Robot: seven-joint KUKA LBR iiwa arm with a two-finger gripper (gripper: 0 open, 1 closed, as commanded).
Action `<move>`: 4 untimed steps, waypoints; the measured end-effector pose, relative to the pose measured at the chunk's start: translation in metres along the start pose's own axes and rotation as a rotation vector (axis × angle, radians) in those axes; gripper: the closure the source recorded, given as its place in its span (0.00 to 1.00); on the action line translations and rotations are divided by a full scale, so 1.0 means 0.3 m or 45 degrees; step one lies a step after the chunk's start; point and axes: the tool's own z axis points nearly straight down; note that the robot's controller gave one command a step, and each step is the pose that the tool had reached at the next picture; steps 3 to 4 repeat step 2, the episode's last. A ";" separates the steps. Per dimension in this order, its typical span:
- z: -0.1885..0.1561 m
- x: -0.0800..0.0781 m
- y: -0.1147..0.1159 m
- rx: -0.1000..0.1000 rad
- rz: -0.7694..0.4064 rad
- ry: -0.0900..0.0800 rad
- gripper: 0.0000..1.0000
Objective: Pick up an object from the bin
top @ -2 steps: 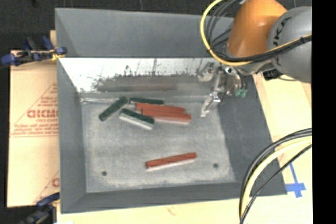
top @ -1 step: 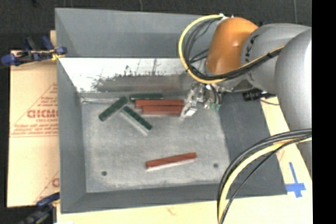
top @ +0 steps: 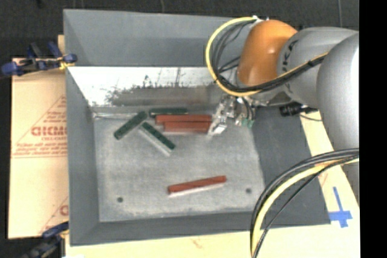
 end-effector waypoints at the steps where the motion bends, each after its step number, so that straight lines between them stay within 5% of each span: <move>1: -0.171 0.013 -0.038 0.001 -0.049 0.008 1.00; 2: -0.498 0.093 0.025 0.000 -0.021 -0.003 1.00; 4: -0.498 0.093 0.025 0.000 -0.021 -0.003 1.00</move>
Offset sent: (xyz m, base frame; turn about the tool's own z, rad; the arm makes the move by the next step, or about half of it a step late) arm -0.0262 0.0154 0.1485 -0.0145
